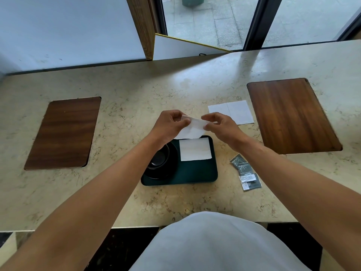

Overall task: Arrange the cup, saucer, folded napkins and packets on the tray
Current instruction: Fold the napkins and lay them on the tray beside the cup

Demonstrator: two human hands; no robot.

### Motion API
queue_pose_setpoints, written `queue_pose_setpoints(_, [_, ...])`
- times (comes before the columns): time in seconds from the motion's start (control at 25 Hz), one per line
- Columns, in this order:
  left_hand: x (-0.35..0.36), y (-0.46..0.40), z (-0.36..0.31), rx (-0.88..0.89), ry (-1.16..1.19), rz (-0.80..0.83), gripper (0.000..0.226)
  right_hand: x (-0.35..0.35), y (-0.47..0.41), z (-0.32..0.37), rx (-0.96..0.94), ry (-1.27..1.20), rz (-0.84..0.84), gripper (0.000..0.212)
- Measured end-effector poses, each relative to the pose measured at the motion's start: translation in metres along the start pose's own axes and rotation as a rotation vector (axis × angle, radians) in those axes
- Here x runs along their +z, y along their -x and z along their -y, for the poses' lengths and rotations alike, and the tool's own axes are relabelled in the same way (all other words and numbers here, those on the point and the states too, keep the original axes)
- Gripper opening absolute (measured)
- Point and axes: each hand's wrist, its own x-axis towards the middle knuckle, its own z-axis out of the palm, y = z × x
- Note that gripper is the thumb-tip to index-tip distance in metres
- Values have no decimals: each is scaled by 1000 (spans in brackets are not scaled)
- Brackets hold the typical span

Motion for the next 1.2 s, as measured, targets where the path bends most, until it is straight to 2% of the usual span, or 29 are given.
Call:
queue_pose_setpoints(0.08, [-2,-1,1,-32,79,-12,11,0,0,0,10,3,3,17])
queue_pose_setpoints(0.28, [1,-1,6,-225,363,-87,8,-6,1,-6,144,-238,40,18])
queue_pose_setpoints(0.44, [8,-1,8,-365,603,-77,12,-5,1,-12,183,-356,94,18])
queue_pose_setpoints(0.52, [11,-2,11,-403,642,-52,14,-1,0,-14,191,-355,63,15])
queue_pose_setpoints(0.68, [16,-7,21,-472,553,-21,13,0,-6,-20,233,-269,-60,12])
queue_pose_setpoints(0.88, [19,-16,32,-502,433,-23,7,2,-10,-31,329,-229,-69,25])
queue_pose_setpoints(1.04, [23,-26,38,-501,339,25,13,4,-14,-40,398,-235,-82,26])
queue_pose_setpoints(1.2, [29,-35,49,-476,165,47,21,8,-16,-51,377,-40,-77,24])
